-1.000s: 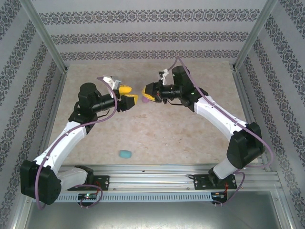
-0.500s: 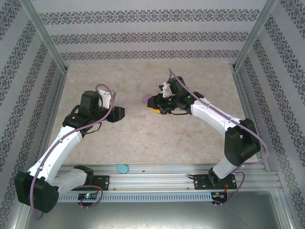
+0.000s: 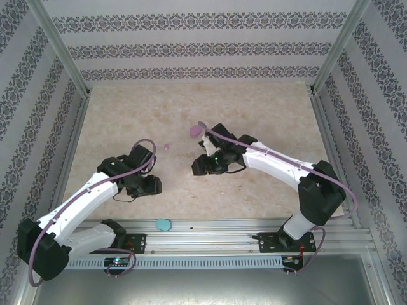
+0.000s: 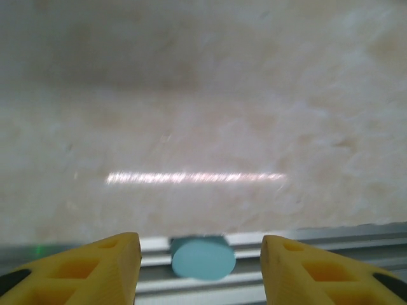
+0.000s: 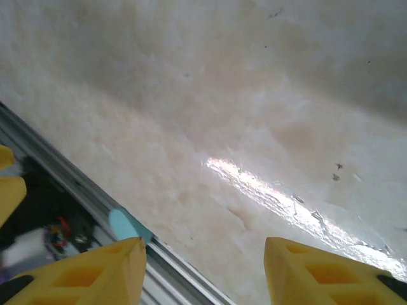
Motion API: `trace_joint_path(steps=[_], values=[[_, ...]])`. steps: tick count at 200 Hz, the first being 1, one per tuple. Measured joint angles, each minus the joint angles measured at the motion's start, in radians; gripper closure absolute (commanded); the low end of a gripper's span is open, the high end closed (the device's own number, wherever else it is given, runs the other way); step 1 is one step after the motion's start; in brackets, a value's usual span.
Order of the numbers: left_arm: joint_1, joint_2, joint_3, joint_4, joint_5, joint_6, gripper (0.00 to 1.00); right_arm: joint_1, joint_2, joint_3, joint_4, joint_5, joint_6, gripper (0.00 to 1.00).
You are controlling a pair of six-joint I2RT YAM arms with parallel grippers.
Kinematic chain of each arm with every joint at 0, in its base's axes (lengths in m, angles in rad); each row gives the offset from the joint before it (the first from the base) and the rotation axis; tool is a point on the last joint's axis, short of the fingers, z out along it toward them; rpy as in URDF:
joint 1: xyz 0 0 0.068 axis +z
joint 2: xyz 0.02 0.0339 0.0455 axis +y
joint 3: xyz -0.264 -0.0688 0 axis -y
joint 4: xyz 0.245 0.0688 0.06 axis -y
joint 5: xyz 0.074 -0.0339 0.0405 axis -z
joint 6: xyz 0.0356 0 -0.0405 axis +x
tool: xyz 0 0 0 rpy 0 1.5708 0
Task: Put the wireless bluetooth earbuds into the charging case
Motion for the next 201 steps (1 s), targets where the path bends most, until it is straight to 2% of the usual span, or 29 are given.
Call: trace_joint_path(steps=[14,37,60,86,114,201], values=[[-0.057,-0.010,-0.022,-0.028,0.005,-0.054,0.35,0.042,-0.029,-0.011,-0.010,0.027,-0.024,0.47],[-0.219,-0.032,-0.049,-0.052,0.005,-0.129,0.25,0.070,-0.095,-0.075,-0.002,0.051,-0.030,0.47],[-0.349,-0.030,-0.080,-0.051,-0.003,-0.178,0.19,0.065,-0.133,-0.126,-0.002,0.092,-0.029,0.47],[-0.441,0.008,-0.123,-0.006,-0.029,-0.203,0.17,0.065,-0.175,-0.157,-0.003,0.133,-0.030,0.46],[-0.484,0.037,-0.179,0.100,-0.058,-0.193,0.21,0.049,-0.231,-0.165,-0.006,0.166,-0.032,0.45],[-0.487,0.040,-0.279,0.261,-0.074,-0.164,0.24,-0.037,-0.393,-0.179,-0.082,0.229,-0.030,0.45]])
